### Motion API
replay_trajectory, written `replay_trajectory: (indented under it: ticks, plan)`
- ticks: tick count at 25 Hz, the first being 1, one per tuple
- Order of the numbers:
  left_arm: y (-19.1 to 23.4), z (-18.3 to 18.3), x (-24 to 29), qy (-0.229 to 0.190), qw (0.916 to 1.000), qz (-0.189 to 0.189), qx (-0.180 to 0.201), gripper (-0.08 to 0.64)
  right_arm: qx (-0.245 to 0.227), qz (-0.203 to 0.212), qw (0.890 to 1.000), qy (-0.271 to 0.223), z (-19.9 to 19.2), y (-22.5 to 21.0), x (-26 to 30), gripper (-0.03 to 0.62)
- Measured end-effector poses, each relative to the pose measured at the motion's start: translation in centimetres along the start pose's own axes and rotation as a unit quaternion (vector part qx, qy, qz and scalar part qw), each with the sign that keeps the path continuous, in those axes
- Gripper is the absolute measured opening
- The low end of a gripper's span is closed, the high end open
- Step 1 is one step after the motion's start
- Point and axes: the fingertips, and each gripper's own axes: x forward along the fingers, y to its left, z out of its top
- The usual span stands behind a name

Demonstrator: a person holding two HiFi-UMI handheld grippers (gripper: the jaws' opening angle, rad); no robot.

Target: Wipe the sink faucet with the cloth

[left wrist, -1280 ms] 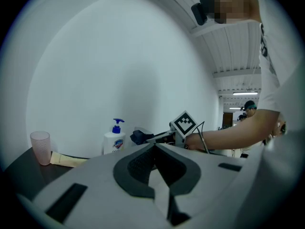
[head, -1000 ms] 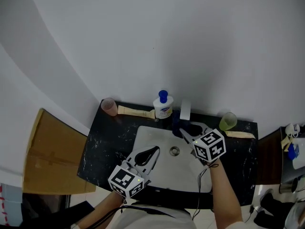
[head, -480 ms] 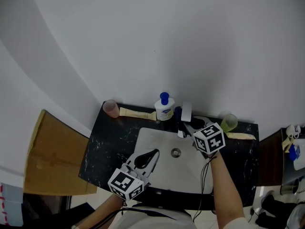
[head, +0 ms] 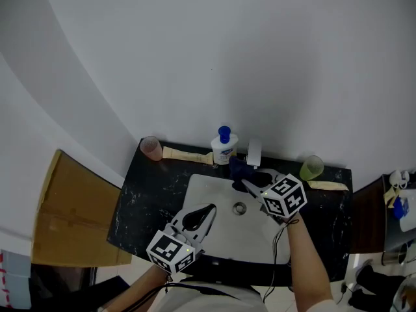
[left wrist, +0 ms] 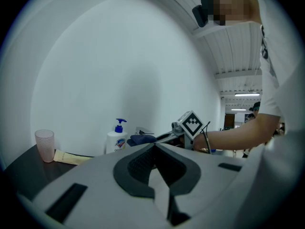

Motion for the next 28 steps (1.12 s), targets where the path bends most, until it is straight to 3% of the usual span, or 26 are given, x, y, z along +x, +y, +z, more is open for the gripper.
replay_trajectory:
  ticks: [4, 7, 9, 13, 15, 18, 22, 24, 26, 28]
  plan:
    - [0.0, 0.1, -0.1, -0.001, 1.0000, -0.001, 0.001, 0.002, 0.038, -0.083, 0.995, -0.028, 0.4, -4.7, -0.6, 0.092]
    - [0.3, 0.0, -0.2, 0.001, 1.0000, 0.001, -0.001, 0.002, 0.049, -0.109, 0.992, -0.033, 0.1, -5.9, -1.7, 0.094]
    - [0.5, -0.1, -0.3, 0.002, 1.0000, 0.002, -0.001, 0.002, 0.045, -0.095, 0.994, -0.038, -0.1, -5.1, -2.4, 0.093]
    - [0.4, -0.2, -0.3, 0.003, 1.0000, 0.002, -0.002, 0.002, 0.010, 0.007, 1.000, -0.025, -0.4, -0.6, -2.2, 0.092]
    - [0.3, -0.3, -0.2, 0.003, 1.0000, 0.001, -0.003, 0.002, 0.001, 0.026, 1.000, -0.013, -0.7, 0.3, -1.6, 0.092]
    - [0.0, -0.2, 0.1, 0.002, 1.0000, -0.002, -0.003, 0.002, 0.023, 0.011, 0.999, -0.021, -0.4, -1.1, -1.0, 0.092]
    - [0.0, -0.1, 0.1, 0.003, 1.0000, -0.001, -0.002, 0.002, 0.059, -0.078, 0.994, -0.047, 0.1, -5.5, -1.3, 0.094]
    - [0.2, -0.2, -0.1, 0.003, 1.0000, 0.001, -0.002, 0.002, 0.064, -0.091, 0.993, -0.047, -0.1, -5.9, -1.8, 0.094]
    - [0.3, -0.2, -0.2, 0.004, 1.0000, 0.004, -0.003, 0.002, 0.059, -0.067, 0.995, -0.043, -0.2, -4.6, -2.0, 0.094]
    - [0.4, -0.2, -0.3, 0.006, 1.0000, 0.005, -0.003, 0.002, 0.049, -0.008, 0.998, -0.038, -0.3, -2.0, -2.1, 0.093]
